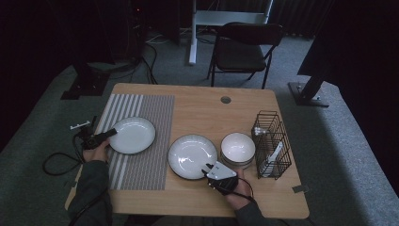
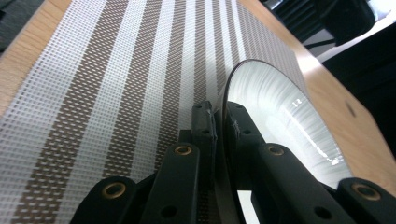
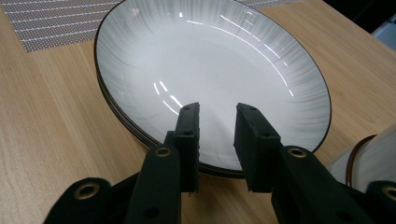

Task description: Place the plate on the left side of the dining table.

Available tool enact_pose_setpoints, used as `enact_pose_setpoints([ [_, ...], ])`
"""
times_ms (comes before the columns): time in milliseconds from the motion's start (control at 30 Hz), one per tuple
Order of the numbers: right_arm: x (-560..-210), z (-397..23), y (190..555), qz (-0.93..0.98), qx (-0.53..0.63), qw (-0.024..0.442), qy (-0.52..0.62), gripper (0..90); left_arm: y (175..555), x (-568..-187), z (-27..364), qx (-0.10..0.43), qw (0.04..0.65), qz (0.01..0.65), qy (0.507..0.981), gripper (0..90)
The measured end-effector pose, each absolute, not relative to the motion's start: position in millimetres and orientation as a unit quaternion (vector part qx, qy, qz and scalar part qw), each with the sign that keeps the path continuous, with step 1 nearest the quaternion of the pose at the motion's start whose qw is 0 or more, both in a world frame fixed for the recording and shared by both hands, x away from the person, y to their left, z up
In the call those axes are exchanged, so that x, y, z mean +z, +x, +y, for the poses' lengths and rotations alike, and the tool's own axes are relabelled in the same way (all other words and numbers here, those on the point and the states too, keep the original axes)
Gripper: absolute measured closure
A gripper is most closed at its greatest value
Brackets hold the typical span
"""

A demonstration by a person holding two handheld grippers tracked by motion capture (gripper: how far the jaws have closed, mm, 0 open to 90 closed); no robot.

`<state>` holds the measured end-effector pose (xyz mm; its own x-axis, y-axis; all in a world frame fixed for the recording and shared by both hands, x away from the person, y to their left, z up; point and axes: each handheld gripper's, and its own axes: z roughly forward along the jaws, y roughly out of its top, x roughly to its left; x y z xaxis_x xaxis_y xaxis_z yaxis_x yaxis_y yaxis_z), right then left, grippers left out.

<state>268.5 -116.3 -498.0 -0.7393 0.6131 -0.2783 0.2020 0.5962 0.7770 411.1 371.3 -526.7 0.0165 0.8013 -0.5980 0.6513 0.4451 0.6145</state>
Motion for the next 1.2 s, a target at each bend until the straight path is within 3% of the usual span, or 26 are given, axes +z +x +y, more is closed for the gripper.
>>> enact_pose_setpoints([
  [700, -498.3, -115.0, 268.5, 0.852, 0.382, 0.267, 0.238, 69.6, 415.1, -527.1, 370.4, 0.091, 0.468, 0.7, 0.531, 81.7],
  [867, -498.1, -115.6, 268.8, 0.852, 0.382, 0.269, 0.237, 68.1, 410.7, -525.6, 372.1, 0.096, 0.486, 0.688, 0.531, 70.3],
  [1200, -497.2, -118.1, 269.0, 0.849, 0.387, 0.263, 0.245, 64.3, 394.2, -499.5, 366.1, 0.168, 0.474, 0.671, 0.544, 64.3],
])
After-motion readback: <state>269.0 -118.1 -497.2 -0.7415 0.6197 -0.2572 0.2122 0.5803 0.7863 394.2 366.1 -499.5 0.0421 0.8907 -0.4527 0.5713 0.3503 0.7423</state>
